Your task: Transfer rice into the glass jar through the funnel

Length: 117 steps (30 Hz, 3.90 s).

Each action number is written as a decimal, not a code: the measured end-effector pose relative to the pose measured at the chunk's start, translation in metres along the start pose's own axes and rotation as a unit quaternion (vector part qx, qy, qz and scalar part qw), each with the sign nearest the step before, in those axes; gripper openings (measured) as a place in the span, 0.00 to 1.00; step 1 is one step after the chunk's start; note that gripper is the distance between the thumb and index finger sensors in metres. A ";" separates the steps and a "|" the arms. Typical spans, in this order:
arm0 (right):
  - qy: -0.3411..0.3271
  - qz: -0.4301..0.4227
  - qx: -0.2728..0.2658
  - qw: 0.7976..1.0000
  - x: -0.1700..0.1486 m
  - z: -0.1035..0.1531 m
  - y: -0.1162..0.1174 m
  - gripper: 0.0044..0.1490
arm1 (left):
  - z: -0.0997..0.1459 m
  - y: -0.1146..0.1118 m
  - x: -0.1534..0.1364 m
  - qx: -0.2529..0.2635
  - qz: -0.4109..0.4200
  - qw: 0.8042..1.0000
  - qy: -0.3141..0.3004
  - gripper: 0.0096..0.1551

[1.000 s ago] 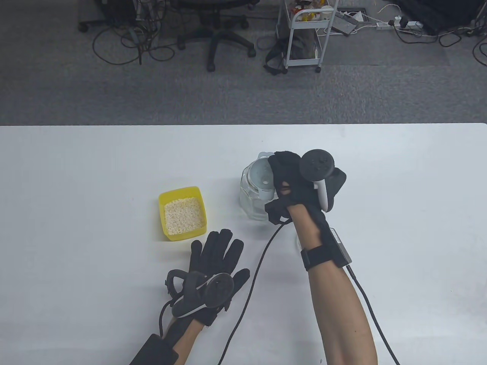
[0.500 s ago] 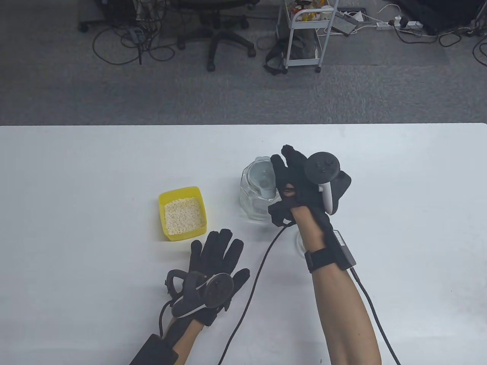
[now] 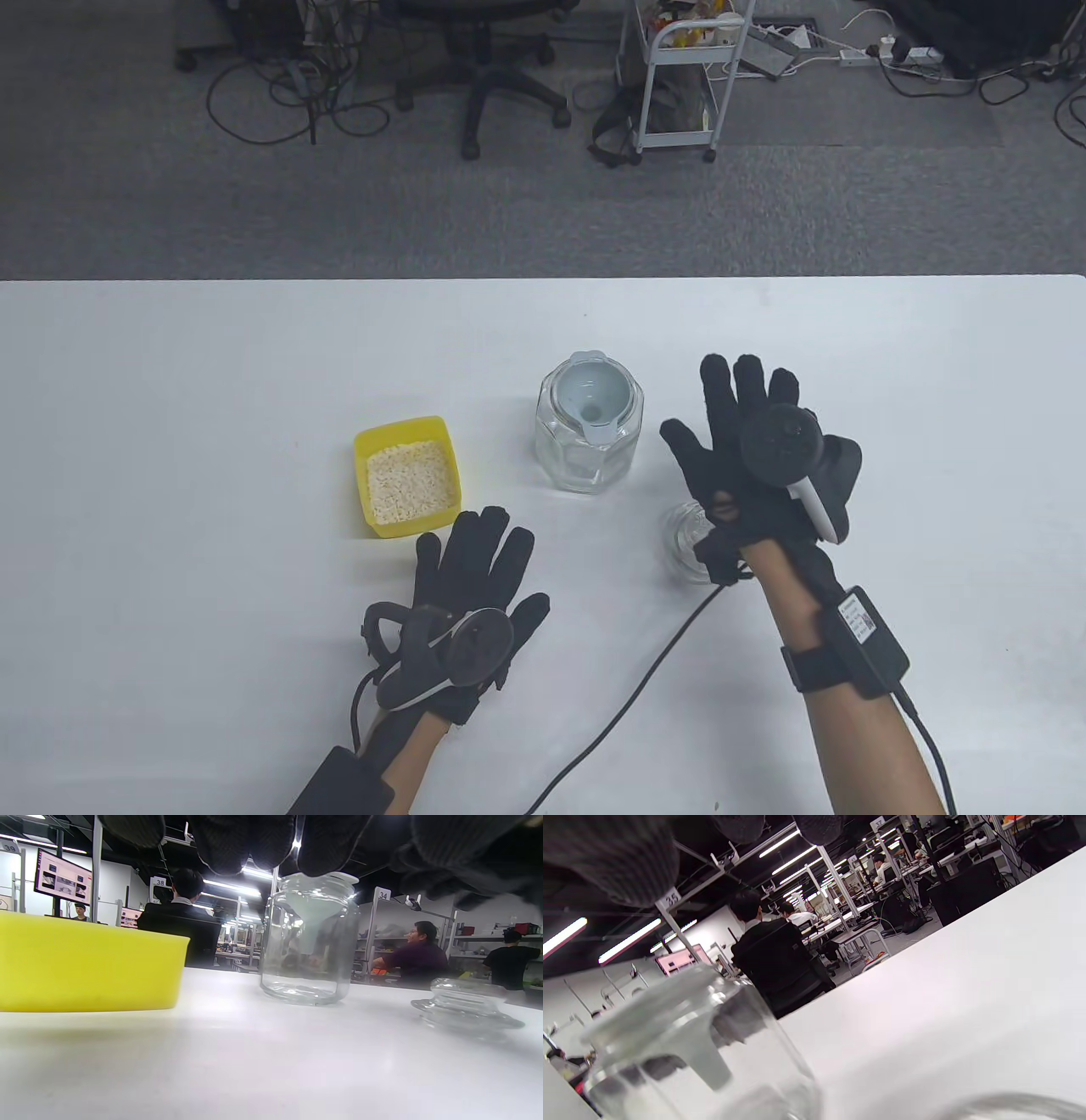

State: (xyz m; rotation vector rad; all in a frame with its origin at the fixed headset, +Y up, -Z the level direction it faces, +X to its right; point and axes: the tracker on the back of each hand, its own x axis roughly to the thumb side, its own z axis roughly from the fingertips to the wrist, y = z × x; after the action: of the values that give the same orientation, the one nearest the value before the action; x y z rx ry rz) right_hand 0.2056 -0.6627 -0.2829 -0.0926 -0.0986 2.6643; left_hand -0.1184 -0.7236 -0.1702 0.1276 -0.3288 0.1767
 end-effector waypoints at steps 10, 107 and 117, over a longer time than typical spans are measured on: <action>0.008 0.053 0.033 0.998 -0.068 0.058 0.018 0.57 | -0.001 0.001 -0.006 0.017 -0.019 1.000 -0.001 0.48; 0.025 0.017 0.068 0.997 -0.094 0.059 0.027 0.57 | -0.140 0.082 -0.060 0.005 0.374 0.888 0.268 0.59; 0.021 0.019 0.064 0.998 -0.094 0.059 0.028 0.57 | -0.149 0.079 -0.037 0.035 0.291 0.926 0.240 0.59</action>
State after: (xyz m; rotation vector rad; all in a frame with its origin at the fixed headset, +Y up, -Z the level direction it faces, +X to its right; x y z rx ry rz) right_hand 0.2712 -0.7336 -0.2222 -0.1104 0.0897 2.6964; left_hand -0.1217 -0.6290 -0.3147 0.0493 0.1408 0.7964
